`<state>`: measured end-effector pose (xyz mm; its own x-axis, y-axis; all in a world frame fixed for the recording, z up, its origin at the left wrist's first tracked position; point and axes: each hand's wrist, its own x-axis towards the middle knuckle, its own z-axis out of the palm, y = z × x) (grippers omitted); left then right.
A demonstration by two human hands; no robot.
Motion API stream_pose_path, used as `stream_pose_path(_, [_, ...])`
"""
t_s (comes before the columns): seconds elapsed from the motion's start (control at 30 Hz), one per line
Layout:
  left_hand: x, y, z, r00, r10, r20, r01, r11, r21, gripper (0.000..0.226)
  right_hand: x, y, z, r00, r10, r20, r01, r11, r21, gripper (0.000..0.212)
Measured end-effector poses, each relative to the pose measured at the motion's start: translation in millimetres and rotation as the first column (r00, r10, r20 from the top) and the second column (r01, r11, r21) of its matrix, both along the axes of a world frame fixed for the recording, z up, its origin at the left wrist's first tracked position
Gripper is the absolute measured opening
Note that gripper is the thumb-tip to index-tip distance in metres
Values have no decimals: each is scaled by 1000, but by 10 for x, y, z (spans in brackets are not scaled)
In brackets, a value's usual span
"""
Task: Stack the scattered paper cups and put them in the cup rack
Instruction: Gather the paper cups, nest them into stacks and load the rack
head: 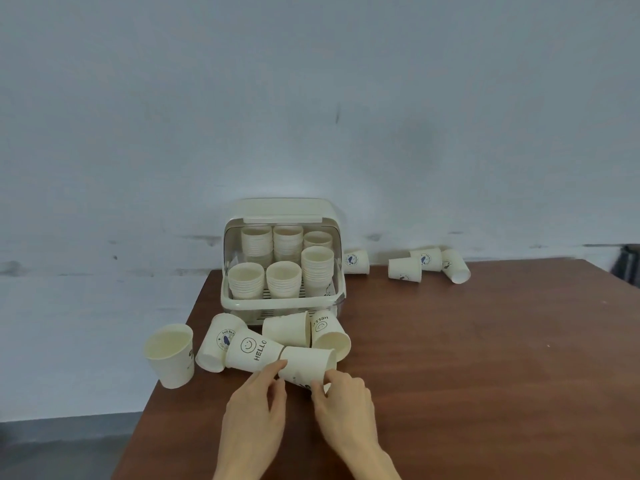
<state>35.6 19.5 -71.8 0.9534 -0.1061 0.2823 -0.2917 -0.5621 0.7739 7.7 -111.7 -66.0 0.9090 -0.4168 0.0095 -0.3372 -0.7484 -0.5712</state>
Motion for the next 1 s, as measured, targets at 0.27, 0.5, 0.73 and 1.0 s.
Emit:
stream_pose_path(0.27, [107,61,-8,998,59,-34,-57,997,55,32,10,-2,14,998,-1,66,2,1000,-6,25])
stream_pose_path(0.5, [378,69,152,966,223,-131,-211,973,94,48,-74,-20,117,988,29,154,-19,998,-67,19])
stream_pose_path(0.73, [528,89,192,946,272,-175,-235,950,204,48,-129,-6,178,985,29,170,-17,998,-67,17])
stream_pose_path(1.0, [523,79,142,925,276,-261,-259,961,100,38,-172,-19,180,982,33,186,-20,997,-69,17])
